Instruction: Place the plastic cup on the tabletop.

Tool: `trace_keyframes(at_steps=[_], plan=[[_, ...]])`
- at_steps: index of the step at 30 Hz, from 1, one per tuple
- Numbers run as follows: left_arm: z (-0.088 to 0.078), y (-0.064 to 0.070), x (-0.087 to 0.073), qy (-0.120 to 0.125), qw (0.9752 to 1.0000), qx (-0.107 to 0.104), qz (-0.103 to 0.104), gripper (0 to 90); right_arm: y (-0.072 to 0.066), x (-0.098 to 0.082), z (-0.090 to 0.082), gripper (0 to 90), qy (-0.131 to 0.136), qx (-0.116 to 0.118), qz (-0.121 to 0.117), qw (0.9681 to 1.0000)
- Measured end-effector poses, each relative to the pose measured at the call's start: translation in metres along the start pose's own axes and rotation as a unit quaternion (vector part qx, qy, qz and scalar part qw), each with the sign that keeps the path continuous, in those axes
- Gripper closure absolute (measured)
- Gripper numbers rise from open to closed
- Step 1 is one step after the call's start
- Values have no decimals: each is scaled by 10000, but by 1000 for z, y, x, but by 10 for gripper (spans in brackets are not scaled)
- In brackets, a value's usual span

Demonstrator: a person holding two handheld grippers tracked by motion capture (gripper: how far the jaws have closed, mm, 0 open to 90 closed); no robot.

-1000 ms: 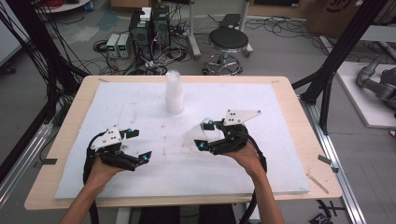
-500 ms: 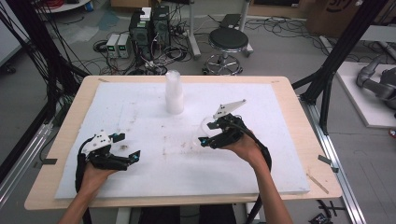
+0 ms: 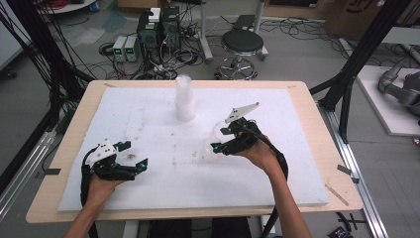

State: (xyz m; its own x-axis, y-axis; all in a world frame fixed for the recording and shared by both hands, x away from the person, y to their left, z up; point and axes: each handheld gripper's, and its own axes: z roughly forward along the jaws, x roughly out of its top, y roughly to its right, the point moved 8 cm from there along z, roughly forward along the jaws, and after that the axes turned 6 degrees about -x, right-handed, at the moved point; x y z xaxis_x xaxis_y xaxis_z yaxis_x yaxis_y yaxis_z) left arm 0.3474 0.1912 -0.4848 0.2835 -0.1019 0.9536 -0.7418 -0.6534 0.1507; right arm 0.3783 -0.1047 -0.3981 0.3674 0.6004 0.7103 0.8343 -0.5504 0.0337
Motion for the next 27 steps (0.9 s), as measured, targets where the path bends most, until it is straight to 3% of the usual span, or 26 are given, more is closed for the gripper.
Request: trace_keyframes(at_steps=[15,27], plan=[[0,-1,0,2,10000,21,-14,26,2,0,3,340,-46,0,48,10000],[0,-4,-4,56,9999,72,-109,26,9,-5,16,341,-322,-265,12,9991]])
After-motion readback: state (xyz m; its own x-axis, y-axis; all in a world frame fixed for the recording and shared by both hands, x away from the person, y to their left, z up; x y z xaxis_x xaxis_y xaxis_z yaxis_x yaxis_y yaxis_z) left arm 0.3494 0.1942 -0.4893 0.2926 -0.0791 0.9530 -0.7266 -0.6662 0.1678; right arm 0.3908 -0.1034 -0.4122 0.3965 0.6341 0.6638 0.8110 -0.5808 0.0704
